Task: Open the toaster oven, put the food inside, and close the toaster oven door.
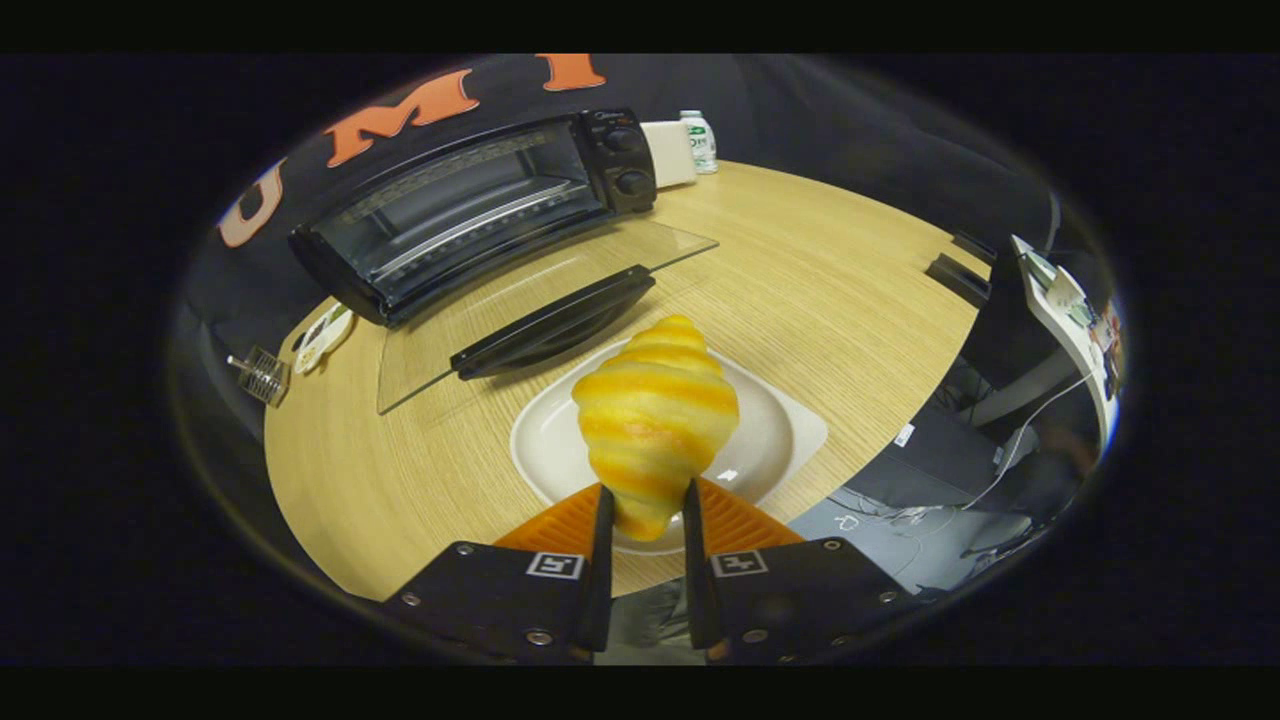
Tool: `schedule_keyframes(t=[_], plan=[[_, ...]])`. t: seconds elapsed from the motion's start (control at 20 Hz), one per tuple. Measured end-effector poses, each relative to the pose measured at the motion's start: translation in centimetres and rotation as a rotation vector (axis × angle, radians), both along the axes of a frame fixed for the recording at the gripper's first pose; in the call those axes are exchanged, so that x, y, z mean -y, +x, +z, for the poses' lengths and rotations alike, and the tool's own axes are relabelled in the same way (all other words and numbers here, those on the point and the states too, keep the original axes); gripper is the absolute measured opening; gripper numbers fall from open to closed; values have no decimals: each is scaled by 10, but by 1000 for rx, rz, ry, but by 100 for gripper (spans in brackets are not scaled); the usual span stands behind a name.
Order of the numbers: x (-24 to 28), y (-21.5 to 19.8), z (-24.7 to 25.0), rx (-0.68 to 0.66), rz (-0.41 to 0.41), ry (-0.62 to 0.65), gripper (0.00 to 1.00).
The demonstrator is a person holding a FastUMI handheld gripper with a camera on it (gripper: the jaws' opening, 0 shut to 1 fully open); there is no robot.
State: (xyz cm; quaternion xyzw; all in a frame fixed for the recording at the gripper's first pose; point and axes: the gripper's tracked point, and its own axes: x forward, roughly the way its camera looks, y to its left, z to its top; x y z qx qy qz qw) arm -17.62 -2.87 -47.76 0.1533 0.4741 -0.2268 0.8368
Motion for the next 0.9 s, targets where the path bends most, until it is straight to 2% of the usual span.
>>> schedule_keyframes(t=[0.05, 0.25, 0.5, 0.7, 0.9], plan=[[1, 3, 5, 22, -11, 16, 26], [4, 17, 37, 115, -47, 94, 26], [-4, 47, 84, 271, -88, 265, 26], [-15, 81, 112, 405, -53, 372, 26], [-26, 113, 126, 470, -20, 476, 25]])
